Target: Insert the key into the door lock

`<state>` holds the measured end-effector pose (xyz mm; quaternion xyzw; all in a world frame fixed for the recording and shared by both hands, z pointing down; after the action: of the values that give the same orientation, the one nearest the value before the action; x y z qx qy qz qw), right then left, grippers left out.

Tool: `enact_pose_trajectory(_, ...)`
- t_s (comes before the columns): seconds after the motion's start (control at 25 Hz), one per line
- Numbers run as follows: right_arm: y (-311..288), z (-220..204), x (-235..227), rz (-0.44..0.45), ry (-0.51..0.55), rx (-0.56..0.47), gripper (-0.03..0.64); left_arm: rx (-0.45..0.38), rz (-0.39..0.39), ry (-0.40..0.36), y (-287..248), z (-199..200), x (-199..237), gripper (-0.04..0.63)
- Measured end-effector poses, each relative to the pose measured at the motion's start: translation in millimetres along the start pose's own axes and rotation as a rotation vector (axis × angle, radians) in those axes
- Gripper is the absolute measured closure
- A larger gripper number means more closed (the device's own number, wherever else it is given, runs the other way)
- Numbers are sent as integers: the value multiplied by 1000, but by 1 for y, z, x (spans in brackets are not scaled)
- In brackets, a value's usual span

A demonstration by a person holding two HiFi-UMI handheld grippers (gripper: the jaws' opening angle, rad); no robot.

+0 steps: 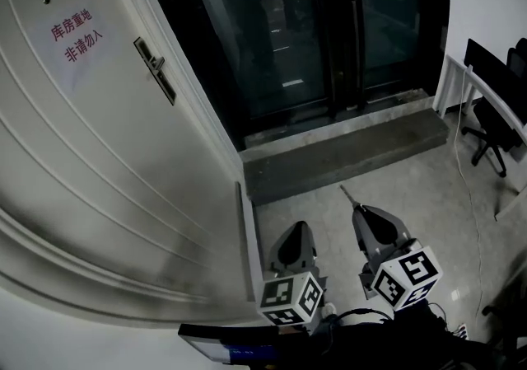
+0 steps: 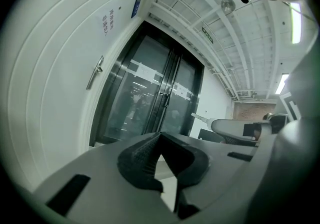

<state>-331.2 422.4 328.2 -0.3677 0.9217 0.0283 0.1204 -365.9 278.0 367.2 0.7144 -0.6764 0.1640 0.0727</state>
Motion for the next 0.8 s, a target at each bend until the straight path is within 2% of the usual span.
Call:
enact_pose_trajectory(0.36,-53,-11,-8,-37,-7,46,604,40,-9,46,-40,-3,39,595)
enact_pose_trajectory(0.8,-144,3,-43,46,-1,47,604,8,71,44,-115,22,78,595)
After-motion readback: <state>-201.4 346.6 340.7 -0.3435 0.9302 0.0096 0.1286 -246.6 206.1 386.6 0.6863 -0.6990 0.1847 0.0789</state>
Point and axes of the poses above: the fingertips, and each gripper's own axes: y backward along the fingers, x to its left, z out of its top, the point moved 4 cm from there along y, backward along the fingers, and after that the axes turned 2 degrees about x, right-handed, at the moved point
